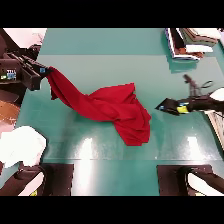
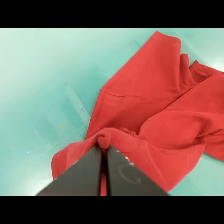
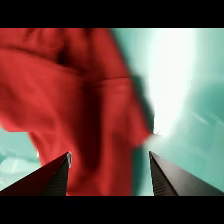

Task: Fold the shirts.

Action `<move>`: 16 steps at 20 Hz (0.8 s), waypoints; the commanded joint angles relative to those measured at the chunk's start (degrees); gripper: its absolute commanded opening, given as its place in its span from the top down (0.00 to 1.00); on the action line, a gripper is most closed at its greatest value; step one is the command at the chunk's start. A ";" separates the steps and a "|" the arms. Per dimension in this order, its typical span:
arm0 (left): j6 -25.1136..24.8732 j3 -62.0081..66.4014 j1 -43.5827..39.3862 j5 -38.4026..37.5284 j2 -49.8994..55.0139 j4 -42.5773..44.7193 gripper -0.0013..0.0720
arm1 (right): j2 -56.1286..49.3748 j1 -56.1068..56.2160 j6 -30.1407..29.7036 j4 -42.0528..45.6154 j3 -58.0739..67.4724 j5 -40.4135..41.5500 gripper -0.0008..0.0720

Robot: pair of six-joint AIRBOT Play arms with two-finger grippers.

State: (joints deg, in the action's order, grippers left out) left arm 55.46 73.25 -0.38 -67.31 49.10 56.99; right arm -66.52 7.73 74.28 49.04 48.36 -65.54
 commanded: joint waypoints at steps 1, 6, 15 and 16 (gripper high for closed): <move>0.07 0.04 0.07 -0.57 -0.04 0.07 0.94 | -7.78 8.79 -1.73 -2.84 4.90 3.93 0.23; 0.04 0.04 0.07 -0.90 -0.07 0.07 0.94 | -19.10 13.62 -1.70 -2.34 14.10 1.03 0.23; 0.07 0.09 0.07 -0.37 -0.15 0.09 0.94 | -23.39 14.29 -1.25 -0.15 20.63 0.59 0.97; 0.13 0.52 0.09 1.11 -0.39 0.52 0.94 | -21.75 14.03 -1.14 1.46 22.01 0.46 0.97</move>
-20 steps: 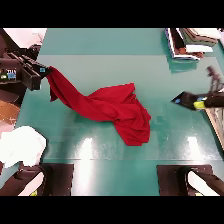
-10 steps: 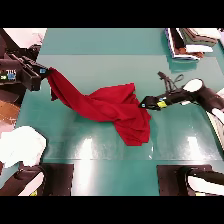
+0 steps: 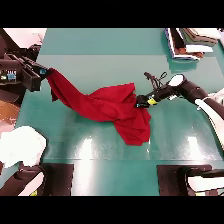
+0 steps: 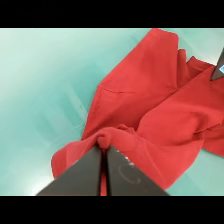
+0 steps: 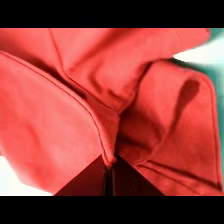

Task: Fold the shirts.

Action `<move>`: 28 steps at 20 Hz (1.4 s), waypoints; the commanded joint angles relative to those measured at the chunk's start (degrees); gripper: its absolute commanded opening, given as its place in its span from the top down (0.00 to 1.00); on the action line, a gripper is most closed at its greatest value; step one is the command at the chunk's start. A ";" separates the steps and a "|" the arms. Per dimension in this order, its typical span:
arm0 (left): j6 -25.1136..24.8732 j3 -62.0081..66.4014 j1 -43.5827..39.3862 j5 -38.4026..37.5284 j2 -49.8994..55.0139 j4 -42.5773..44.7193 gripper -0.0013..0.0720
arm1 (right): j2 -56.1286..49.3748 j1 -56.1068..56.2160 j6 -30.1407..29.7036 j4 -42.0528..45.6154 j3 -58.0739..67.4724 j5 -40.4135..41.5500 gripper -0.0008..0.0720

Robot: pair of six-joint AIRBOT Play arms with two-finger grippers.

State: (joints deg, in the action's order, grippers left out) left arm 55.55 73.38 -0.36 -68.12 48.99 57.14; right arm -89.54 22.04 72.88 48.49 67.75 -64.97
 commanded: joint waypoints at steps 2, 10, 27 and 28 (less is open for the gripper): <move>1.29 5.46 0.04 4.96 -0.33 2.49 0.94 | 6.80 -1.92 2.47 6.38 7.41 -1.05 0.97; 3.80 40.44 0.04 9.01 -0.33 3.72 0.94 | 32.50 -16.39 5.70 14.62 35.32 -2.95 0.97; 14.47 7.76 0.04 -3.85 0.35 0.35 0.94 | 27.63 -10.73 7.02 8.72 21.16 -22.88 0.97; 14.47 2.58 0.04 -3.54 0.35 2.38 0.94 | 26.45 -7.10 6.99 8.90 16.20 -20.96 0.97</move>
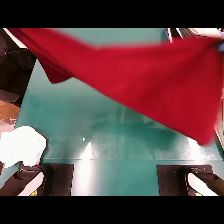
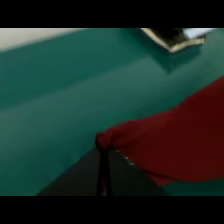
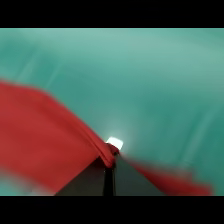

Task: Fold the shirts.

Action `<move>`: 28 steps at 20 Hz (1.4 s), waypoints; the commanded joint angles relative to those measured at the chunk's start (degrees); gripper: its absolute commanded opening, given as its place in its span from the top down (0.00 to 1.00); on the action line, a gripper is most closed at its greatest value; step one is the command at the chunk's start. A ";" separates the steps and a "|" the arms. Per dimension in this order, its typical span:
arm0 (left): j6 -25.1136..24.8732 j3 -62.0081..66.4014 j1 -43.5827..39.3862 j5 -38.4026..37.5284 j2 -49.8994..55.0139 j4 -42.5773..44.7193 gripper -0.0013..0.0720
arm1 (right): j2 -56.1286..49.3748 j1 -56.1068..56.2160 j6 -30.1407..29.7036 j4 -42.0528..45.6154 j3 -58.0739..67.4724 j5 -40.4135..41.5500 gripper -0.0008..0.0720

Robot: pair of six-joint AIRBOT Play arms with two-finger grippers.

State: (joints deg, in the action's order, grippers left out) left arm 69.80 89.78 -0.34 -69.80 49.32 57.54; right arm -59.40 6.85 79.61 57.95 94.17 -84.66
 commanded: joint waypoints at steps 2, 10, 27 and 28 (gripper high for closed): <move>0.22 -22.58 0.02 0.31 0.02 8.85 0.94 | -5.29 14.82 0.26 4.22 -19.06 4.55 0.97; 0.28 -28.76 0.02 3.76 0.02 19.89 0.94 | -5.44 18.71 0.52 9.73 -28.89 8.24 0.23; 0.31 -28.76 0.02 4.85 0.02 18.69 0.94 | -22.71 7.58 4.57 9.29 -28.92 2.64 0.30; 0.31 -28.76 0.02 4.83 0.02 18.53 0.94 | -23.54 8.90 4.57 9.62 -28.92 3.30 0.30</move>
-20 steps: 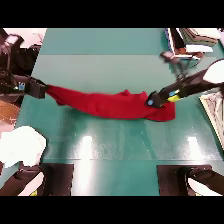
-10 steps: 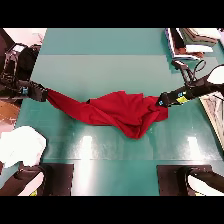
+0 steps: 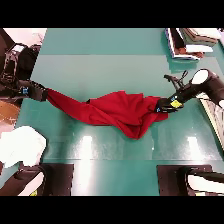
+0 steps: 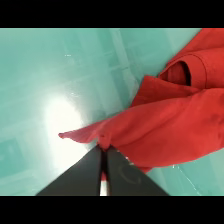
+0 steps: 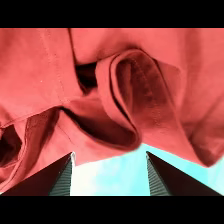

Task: Fold the shirts.

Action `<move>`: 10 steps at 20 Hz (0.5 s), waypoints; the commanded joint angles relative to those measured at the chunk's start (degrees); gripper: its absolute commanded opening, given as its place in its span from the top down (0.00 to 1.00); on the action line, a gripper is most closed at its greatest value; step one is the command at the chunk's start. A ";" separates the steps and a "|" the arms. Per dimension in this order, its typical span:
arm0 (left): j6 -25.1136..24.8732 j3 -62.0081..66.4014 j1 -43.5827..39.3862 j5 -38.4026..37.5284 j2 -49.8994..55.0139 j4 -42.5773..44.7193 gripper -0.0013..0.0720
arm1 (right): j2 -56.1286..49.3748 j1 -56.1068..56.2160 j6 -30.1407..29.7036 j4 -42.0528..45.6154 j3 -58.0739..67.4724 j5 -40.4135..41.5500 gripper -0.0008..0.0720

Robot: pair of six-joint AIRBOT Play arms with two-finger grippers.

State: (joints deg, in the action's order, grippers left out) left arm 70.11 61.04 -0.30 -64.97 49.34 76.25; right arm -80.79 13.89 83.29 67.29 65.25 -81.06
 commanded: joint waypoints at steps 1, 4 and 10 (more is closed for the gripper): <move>0.00 -0.02 -0.02 -0.04 0.00 -0.15 0.94 | -2.93 3.23 0.87 0.33 0.00 0.76 0.45; -0.02 0.00 -0.02 -0.28 -0.02 -0.04 0.94 | -3.10 5.07 0.24 0.42 0.02 3.98 0.97; 3.21 18.62 0.00 -0.37 -0.72 5.90 0.94 | 12.46 -0.81 0.26 0.24 10.80 4.81 0.97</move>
State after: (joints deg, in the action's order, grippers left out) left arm 71.68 70.06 -0.30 -65.14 48.84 79.13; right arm -75.37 15.81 83.61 67.66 70.11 -77.14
